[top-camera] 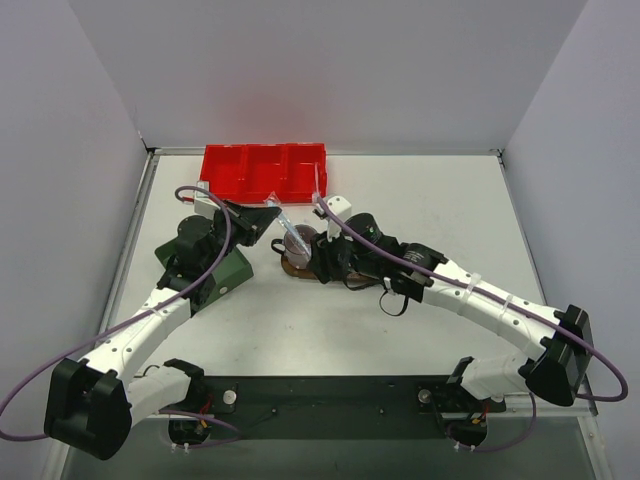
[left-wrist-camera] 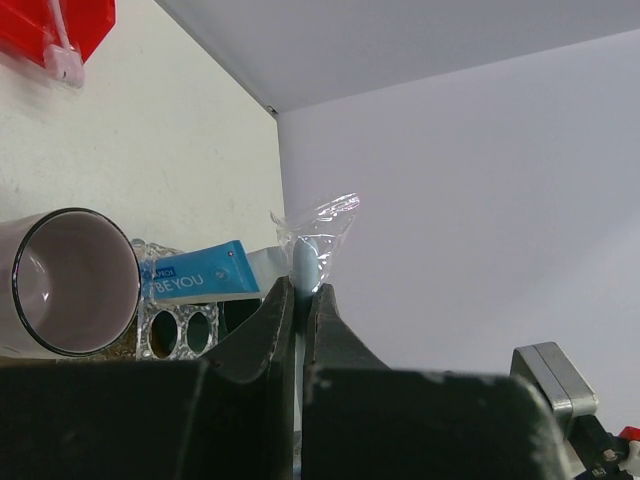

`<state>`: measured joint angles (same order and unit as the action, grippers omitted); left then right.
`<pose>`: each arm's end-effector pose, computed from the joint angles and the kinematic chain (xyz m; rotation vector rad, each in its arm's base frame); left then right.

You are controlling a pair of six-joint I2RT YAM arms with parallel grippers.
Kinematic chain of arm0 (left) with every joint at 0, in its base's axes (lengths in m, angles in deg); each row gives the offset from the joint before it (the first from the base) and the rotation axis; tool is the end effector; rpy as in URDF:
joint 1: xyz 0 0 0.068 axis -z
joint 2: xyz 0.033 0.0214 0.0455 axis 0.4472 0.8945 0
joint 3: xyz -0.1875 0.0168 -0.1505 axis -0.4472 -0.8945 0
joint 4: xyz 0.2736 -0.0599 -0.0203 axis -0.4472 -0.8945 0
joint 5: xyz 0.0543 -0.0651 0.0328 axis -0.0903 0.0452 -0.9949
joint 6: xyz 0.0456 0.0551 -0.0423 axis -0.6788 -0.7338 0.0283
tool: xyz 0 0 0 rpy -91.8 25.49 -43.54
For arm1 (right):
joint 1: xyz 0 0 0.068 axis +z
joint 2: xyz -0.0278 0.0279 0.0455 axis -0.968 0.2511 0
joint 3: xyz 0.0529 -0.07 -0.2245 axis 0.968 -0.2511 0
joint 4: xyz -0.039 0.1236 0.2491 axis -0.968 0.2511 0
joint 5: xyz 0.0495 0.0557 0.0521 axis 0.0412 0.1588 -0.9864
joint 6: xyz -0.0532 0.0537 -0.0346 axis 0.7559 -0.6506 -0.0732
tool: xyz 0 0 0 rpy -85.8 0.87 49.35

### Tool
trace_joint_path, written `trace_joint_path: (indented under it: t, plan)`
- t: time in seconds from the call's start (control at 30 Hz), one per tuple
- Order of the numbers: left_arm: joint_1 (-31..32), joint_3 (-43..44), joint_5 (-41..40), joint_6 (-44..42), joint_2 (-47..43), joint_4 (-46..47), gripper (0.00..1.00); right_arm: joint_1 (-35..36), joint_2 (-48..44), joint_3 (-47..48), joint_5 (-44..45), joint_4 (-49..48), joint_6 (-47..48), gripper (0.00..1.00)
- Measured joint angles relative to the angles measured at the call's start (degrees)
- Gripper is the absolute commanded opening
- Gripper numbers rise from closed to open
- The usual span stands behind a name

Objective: Prepare toiletry sets of a toothbrush and toothpaste on the tray

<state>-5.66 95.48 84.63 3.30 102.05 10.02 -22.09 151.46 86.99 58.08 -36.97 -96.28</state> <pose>0.2958 -0.1277 0.2591 -0.6480 1.6888 -1.3841 0.2164 0.3025 0.2997 -0.7079 1.8591 0.8950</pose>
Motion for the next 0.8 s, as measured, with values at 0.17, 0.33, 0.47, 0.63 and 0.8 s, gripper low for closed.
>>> trace_joint_path:
  t: [0.17, 0.33, 0.47, 0.63, 0.8]
  plan:
    - [0.0, 0.0, 0.0, 0.0, 0.0, 0.0, 0.0, 0.0, 0.7, 0.0, 0.0, 0.0, -0.2, 0.18]
    - [0.0, -0.1, 0.2, -0.4, 0.0, 0.0, 0.07, 0.1, 0.7, 0.0, -0.5, 0.0, -0.7, 0.03]
    - [-0.2, 0.4, 1.7, -3.1, 0.6, -0.5, 0.56, 0.3, 0.6, 0.1, -0.3, 0.9, -0.7, 0.0]
    - [-0.6, 6.6, 5.7, -13.1, 2.2, -8.4, 0.87, -0.1, -0.4, 2.4, 0.7, 5.9, -0.8, 0.0]
    - [-1.9, 14.3, 7.8, -26.6, 1.2, -18.8, 0.9, -2.1, -4.1, 5.6, 1.0, 15.8, -0.9, 0.0]
